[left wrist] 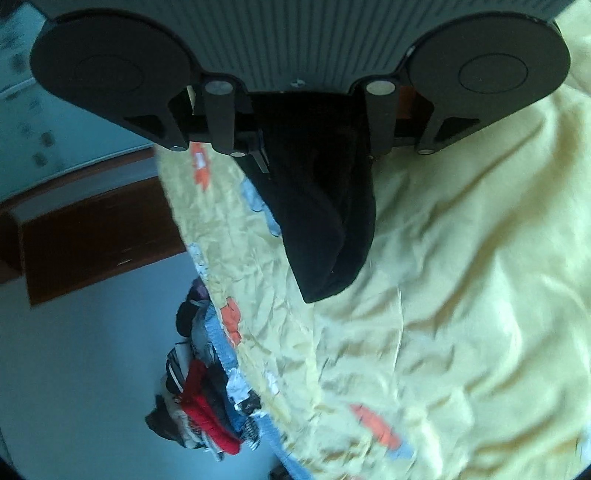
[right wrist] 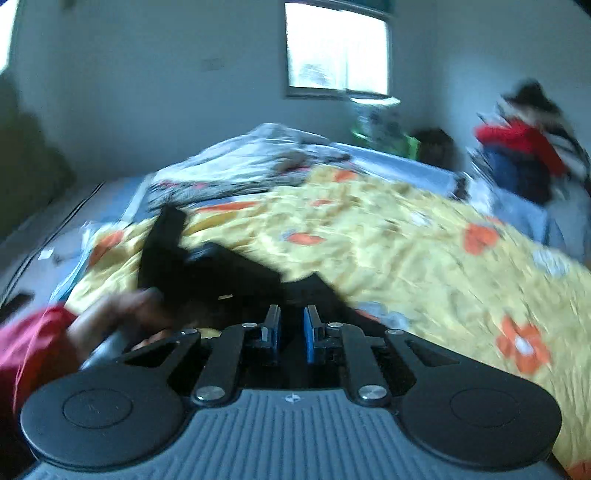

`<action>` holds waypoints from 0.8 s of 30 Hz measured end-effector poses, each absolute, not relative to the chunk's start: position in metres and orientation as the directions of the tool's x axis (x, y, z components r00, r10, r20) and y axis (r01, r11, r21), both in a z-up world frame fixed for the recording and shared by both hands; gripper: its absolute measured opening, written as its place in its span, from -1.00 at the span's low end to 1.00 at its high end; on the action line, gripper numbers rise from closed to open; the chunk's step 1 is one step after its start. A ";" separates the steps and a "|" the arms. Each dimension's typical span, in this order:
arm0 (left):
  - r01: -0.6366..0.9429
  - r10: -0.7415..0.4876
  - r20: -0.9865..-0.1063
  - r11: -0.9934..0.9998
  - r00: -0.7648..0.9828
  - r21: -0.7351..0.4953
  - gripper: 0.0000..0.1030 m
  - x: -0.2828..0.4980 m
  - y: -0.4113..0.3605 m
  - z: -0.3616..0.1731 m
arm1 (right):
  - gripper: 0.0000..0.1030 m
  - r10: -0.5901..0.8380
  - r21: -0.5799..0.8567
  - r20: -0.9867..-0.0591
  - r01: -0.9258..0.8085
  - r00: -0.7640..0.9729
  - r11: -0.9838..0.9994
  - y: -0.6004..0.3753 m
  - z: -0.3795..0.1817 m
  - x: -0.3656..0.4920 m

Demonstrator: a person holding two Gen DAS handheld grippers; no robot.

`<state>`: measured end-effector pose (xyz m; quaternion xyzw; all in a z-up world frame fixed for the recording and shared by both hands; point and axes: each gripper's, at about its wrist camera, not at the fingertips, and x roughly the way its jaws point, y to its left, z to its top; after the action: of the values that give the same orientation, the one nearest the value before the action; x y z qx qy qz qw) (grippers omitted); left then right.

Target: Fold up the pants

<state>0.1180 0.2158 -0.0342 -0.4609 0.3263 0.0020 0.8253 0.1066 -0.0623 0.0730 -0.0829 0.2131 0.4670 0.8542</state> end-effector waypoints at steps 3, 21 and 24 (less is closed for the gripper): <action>-0.286 -0.195 -0.574 0.714 0.795 -0.639 -0.37 0.110 0.197 -0.022 | -0.74 0.700 0.147 -0.538 -0.766 0.469 0.626 -0.063 0.052 0.139; 0.045 -0.187 -0.389 0.938 0.902 -0.344 -0.41 0.070 0.047 0.077 | -0.74 0.760 0.234 -0.333 -0.731 0.559 0.641 -0.094 0.047 0.115; 0.124 -0.230 -0.378 0.950 0.897 -0.285 -0.40 0.077 0.002 0.082 | -0.74 0.753 0.317 -0.289 -0.683 0.591 0.658 -0.139 0.051 0.113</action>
<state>0.0771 0.0016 0.0815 -0.1279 0.2078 -0.0917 0.9654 0.1127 -0.1392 0.0508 0.0863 0.2020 0.4044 0.8878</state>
